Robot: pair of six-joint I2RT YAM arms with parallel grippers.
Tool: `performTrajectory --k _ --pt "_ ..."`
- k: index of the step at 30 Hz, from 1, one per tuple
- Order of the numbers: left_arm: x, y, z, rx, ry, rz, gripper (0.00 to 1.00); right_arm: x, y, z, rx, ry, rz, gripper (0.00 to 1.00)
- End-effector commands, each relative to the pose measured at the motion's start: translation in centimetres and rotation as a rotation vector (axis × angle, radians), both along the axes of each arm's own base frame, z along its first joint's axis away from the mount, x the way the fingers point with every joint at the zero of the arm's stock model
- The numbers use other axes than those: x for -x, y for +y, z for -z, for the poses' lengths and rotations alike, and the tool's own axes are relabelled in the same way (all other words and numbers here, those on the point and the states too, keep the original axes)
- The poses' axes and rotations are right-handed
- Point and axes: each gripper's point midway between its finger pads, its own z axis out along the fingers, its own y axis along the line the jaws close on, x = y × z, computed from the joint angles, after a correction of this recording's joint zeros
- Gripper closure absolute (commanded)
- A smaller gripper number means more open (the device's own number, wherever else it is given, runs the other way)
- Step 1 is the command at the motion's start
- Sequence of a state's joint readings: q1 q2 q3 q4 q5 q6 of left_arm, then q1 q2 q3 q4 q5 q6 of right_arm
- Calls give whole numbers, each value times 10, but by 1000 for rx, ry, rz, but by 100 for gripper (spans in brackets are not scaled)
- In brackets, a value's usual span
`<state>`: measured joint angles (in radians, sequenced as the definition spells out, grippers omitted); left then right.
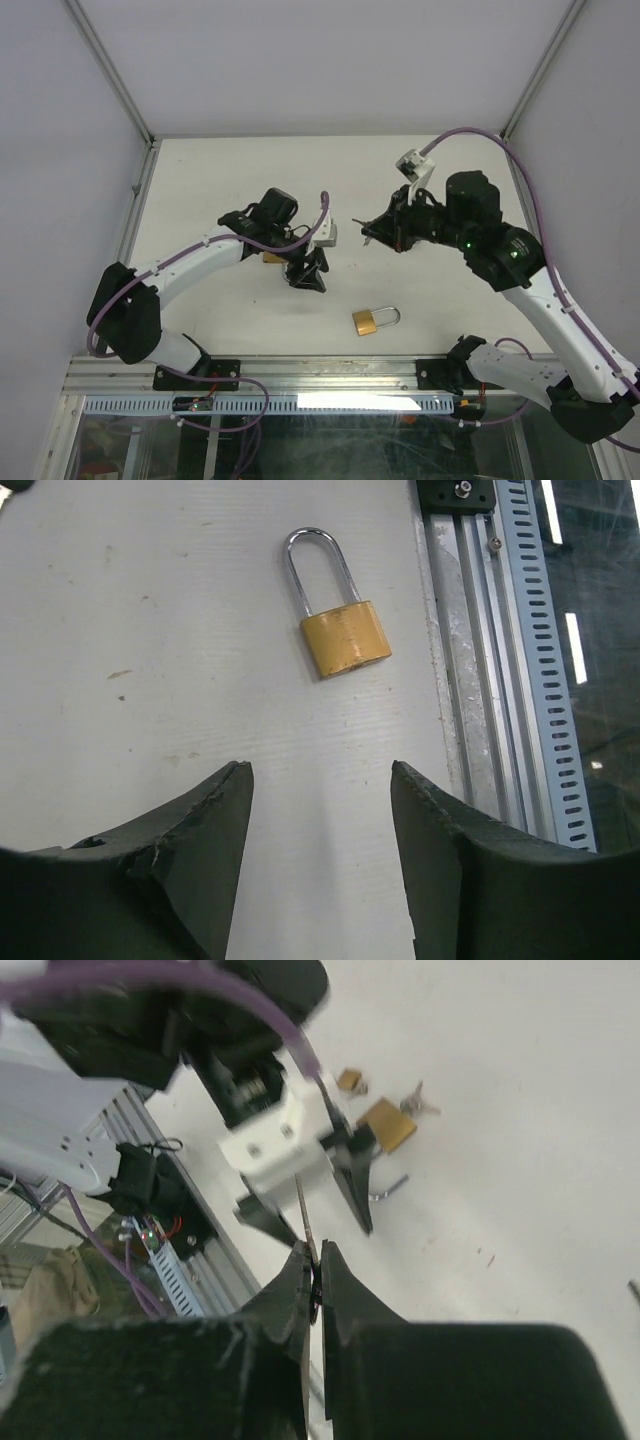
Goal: Unlock with the key
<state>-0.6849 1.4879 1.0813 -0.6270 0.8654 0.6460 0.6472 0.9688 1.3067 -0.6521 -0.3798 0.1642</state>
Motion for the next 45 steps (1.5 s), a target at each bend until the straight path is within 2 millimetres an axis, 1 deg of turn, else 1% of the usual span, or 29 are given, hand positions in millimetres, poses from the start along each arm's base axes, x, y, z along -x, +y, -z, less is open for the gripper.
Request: performTrajectory --k 1,2,4,6,8,10,12,14,15,16,18,20,21,23,24,25,26,30,32,35,38,40,43,45 --pt "-8 6 -57 198 -112 -52 41 15 1 19 -44 108 -14 100" --pt "-6 8 -60 218 -139 -58 39 14 -2 22 -30 121 5 100" --pt "2 12 -50 231 -158 -48 35 8 -12 40 38 172 71 100" --pt "6 11 -41 229 -156 -38 31 2 -22 66 111 259 155 100" --pt "5 4 -25 180 -144 -46 30 1 -38 98 205 389 256 100" --pt "4 1 -8 126 -153 -42 34 12 -55 137 313 557 356 100" --pt "-2 2 10 85 -185 -22 37 37 -74 177 420 730 432 100" --pt "-11 0 26 43 -234 -1 38 61 -88 208 466 856 498 100" --pt "-18 -4 41 9 -238 5 40 71 -94 226 478 906 535 100" --pt "-25 -12 45 -2 -254 7 43 77 -96 237 465 933 555 100" --pt "-39 -29 53 -23 -288 12 48 81 -92 259 432 975 567 100" --pt "-46 -46 58 -25 -338 45 51 81 -89 281 429 1007 577 100" --pt "-50 -53 61 -27 -361 54 52 82 -89 291 448 1024 584 100" --pt "-52 -62 74 -43 -384 81 53 83 -92 307 489 1049 602 100" --pt "-52 -65 80 -50 -393 99 54 82 -93 312 503 1052 606 100" --pt "-50 -68 89 -63 -395 122 54 80 -93 314 505 1044 610 100" --pt "-47 -70 94 -68 -409 149 54 75 -93 316 503 1028 620 100" --pt "-25 -74 114 -88 -441 249 54 56 -89 327 497 991 627 100" --pt "-15 -73 123 -98 -447 290 54 49 -87 335 520 999 620 100" --pt "-3 -66 131 -114 -456 335 54 31 -81 337 541 968 602 100" --pt "10 -58 130 -104 -443 380 54 3 -70 332 529 906 579 100" --pt "26 -56 126 -83 -427 424 55 -19 -55 325 502 867 534 100" --pt "42 -53 122 -73 -397 440 55 -34 -37 320 495 866 458 100" --pt "45 -50 118 -83 -366 415 56 -36 -35 318 499 873 440 100"
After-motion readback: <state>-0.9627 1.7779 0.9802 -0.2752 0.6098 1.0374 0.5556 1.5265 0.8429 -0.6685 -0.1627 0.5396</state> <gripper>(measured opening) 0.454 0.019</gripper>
